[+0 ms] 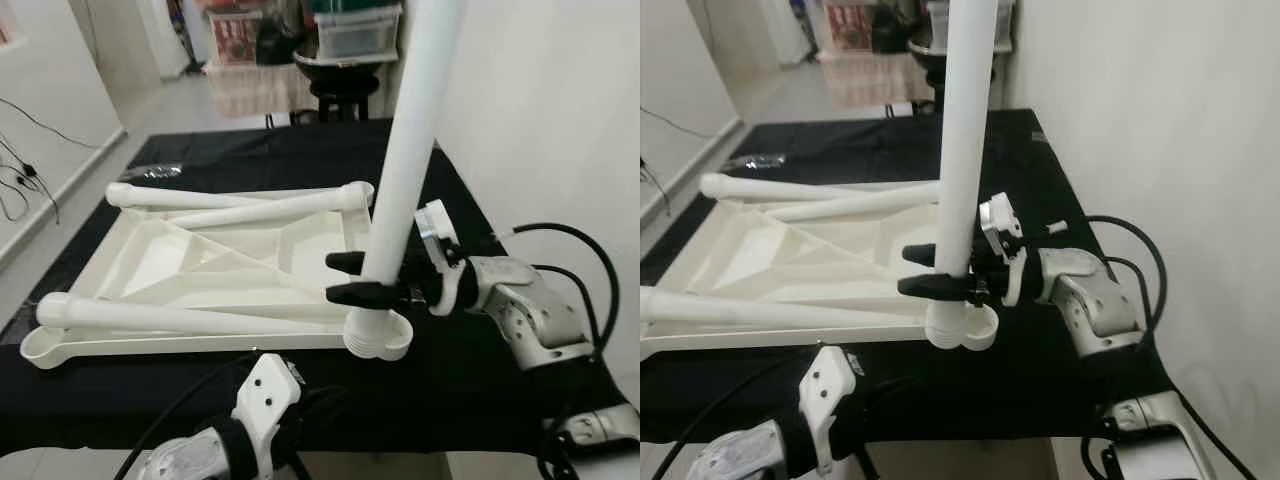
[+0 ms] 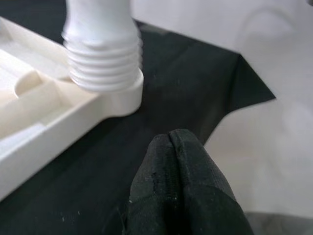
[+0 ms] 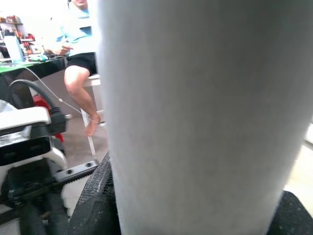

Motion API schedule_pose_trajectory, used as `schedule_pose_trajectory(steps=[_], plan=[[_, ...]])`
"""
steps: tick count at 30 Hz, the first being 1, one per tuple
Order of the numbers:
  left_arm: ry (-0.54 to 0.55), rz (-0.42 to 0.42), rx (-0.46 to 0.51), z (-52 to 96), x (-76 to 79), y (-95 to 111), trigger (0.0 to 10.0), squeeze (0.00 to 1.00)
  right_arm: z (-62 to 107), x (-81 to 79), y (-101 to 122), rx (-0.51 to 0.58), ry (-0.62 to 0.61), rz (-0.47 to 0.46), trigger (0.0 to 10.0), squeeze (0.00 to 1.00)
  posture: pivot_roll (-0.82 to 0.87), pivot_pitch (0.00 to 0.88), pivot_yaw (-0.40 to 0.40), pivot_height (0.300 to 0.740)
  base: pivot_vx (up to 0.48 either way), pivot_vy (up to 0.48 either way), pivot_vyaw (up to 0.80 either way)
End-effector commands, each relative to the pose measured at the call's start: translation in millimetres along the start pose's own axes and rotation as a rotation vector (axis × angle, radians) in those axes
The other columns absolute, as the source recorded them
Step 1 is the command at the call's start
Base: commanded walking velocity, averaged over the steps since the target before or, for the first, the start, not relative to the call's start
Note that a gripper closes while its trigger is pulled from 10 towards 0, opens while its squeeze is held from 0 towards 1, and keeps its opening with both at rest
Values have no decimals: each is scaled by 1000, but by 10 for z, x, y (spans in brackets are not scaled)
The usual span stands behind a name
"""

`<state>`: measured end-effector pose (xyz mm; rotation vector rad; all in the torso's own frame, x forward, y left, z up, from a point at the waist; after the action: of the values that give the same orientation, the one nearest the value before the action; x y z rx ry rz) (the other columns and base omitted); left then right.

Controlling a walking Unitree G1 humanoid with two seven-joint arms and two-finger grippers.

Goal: Building children table

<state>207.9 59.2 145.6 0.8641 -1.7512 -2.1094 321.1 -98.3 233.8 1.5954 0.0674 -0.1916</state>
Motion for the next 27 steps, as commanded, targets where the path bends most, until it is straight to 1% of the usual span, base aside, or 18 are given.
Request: schedule_pose_trajectory(steps=[1, 3, 4, 5, 10, 16, 19, 23, 25, 27], plan=[[-1, -8, -25, 34, 4, -23, 0, 0, 0, -3, 20, 6, 13, 17, 10000, 0, 84, 218, 49, 740, 0, 0, 0], [-8, -5, -25, 45, 18, -13, 0, 0, 9, 4, 37, 1, 19, 25, 10000, 0, 87, 223, 51, 740, 0, 0, 0], [-19, 5, -23, 67, 40, -6, 2824, 0, 19, 7, 62, -4, 32, 33, 10000, 0, 94, 238, 62, 740, 0, 0, 0], [-24, 12, -24, 88, 51, -2, 10000, 0, 29, 5, 77, -14, 50, 35, 10000, 0, 98, 246, 65, 740, 0, 0, 0], [-18, 25, -15, 142, 69, 38, 10000, 0, 64, -5, 72, -44, 91, 32, 10000, 0, 116, 270, 70, 740, 0, 0, 0], [6, 19, -18, 184, 65, 66, 10000, 0, 102, 15, 36, -73, 99, 32, 10000, 0, 135, 283, 77, 740, 0, 0, 0], [15, 12, -25, 220, 69, 84, 10000, 0, 147, 45, 25, -89, 103, 36, 10000, 0, 143, 290, 83, 740, 0, 0, 0], [16, 12, -27, 231, 70, 89, 10000, 0, 178, 50, 40, -91, 101, 36, 10000, 0, 140, 292, 87, 740, 0, 0, 0], [16, 14, -28, 238, 70, 92, 10000, 0, 236, 42, 53, -101, 102, 34, 10000, 0, 139, 291, 89, 740, 0, 0, 0], [16, 15, -28, 241, 70, 93, 10000, 0, 252, 41, 55, -104, 105, 33, 10000, 0, 139, 291, 89, 740, 0, 0, 0]])
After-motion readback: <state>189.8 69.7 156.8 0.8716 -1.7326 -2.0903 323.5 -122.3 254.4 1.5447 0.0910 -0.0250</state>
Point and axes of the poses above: a point about 5 cm out from each wrist's last joint towards the gripper, its own z axis pointing back from the gripper into the wrist, its own y axis along the axis of the wrist's last joint, x = y × z, the point moved 4 cm from there along -z, pointing out of the wrist towards the gripper, and after that the axes turned 14 degrees about -z, right-handed, at the moved point
